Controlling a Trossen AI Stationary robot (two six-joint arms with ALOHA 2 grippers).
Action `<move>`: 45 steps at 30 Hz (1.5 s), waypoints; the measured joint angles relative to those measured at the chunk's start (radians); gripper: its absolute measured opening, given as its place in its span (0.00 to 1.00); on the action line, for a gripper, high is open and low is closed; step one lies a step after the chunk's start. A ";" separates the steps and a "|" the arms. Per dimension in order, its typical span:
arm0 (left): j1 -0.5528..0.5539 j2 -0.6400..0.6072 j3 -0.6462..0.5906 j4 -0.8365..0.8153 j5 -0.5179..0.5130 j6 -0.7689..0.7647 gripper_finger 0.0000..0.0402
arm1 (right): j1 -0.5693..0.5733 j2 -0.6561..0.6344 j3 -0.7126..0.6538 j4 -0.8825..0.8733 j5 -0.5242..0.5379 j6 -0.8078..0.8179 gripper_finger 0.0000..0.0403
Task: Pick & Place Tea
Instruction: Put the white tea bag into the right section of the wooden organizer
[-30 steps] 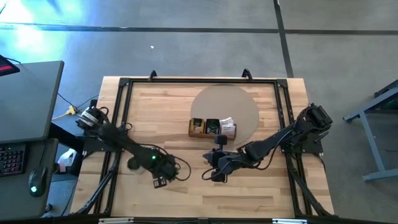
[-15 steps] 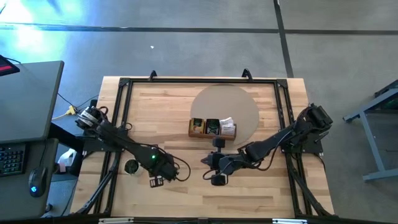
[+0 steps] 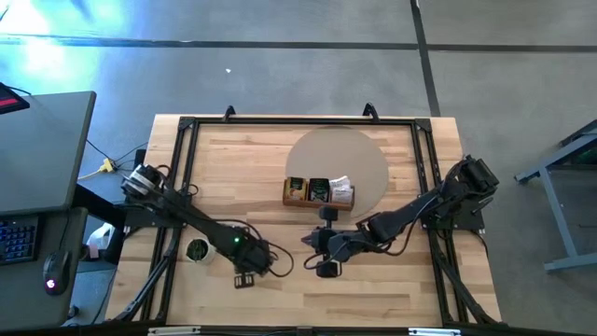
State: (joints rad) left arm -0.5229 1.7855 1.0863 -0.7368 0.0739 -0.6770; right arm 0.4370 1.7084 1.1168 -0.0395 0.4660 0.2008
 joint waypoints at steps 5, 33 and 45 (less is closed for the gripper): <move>0.029 0.013 0.002 0.071 -0.030 0.046 0.25 | 0.000 0.000 0.000 0.007 -0.002 0.000 0.01; 0.214 0.040 0.068 0.067 -0.391 -0.035 0.25 | -0.021 0.254 0.000 0.200 -0.082 0.225 0.00; 0.203 0.100 0.074 0.084 -0.334 -0.071 0.25 | -0.080 0.309 0.000 0.162 -0.099 0.263 0.00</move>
State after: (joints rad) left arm -0.3201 1.8858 1.1603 -0.6525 -0.2601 -0.7483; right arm 0.3572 2.0178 1.1172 0.1222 0.3671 0.4635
